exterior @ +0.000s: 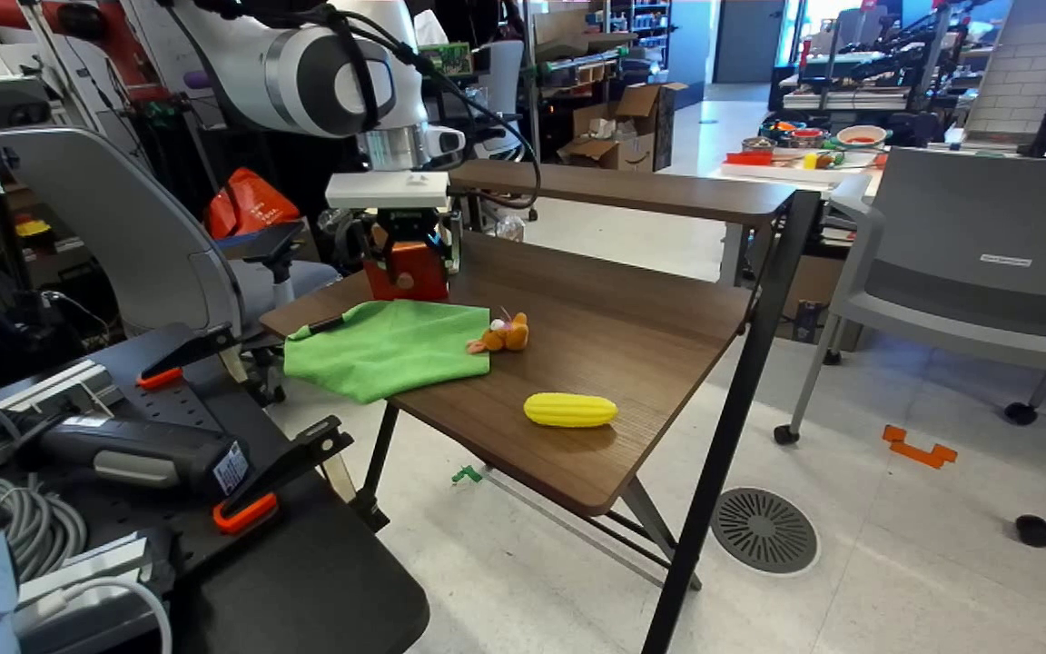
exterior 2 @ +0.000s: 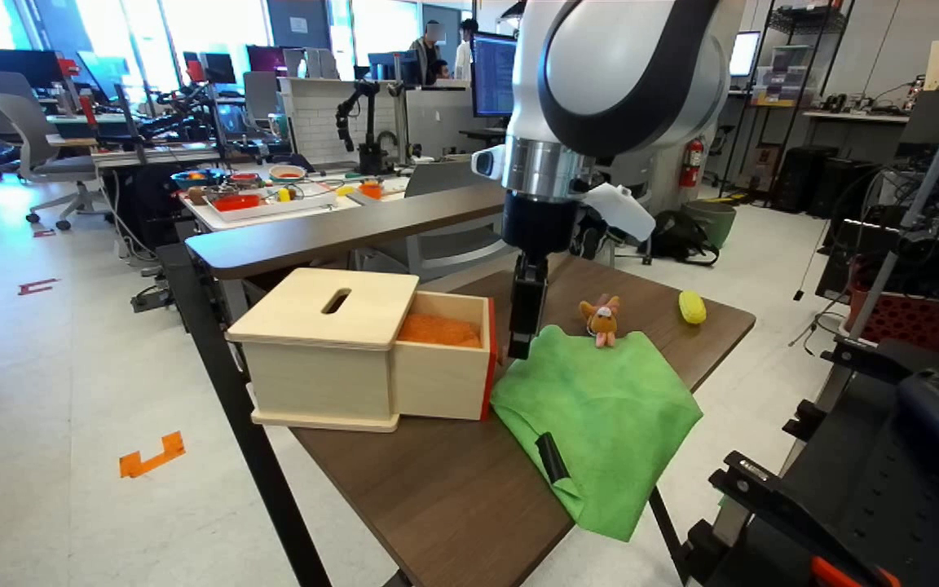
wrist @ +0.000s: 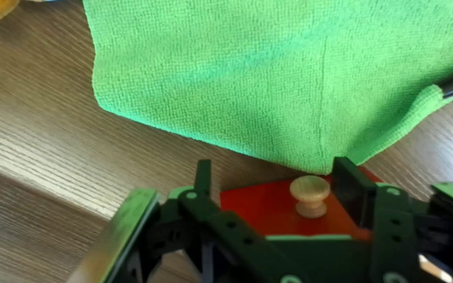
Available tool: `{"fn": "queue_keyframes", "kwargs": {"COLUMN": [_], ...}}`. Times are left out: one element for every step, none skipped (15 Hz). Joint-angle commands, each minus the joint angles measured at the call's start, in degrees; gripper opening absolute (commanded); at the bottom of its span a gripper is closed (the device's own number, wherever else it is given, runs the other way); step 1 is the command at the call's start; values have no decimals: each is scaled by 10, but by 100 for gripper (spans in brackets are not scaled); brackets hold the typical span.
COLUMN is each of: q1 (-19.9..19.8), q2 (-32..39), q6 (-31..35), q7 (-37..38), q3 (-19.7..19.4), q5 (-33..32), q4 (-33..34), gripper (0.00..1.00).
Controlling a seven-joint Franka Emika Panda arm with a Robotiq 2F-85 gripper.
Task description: Open the drawer of the box.
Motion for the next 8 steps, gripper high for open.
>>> {"fn": "queue_keyframes", "kwargs": {"q1": [-17, -19, -26, -34, -45, -58, -74, -32], "q2": [-20, -25, -34, -42, -56, -68, -83, -38], "q6": [-20, -21, -20, -19, -12, -9, -26, -8], "q7": [-14, -14, -21, -28, -40, -57, -84, -50], "q3": [11, 13, 23, 33, 50, 68, 93, 45], "q5": [14, 16, 22, 30, 44, 60, 83, 61], "q4": [-11, -15, -21, -27, -40, -50, -60, -19], "gripper": [100, 100, 100, 100, 100, 100, 100, 100]}}
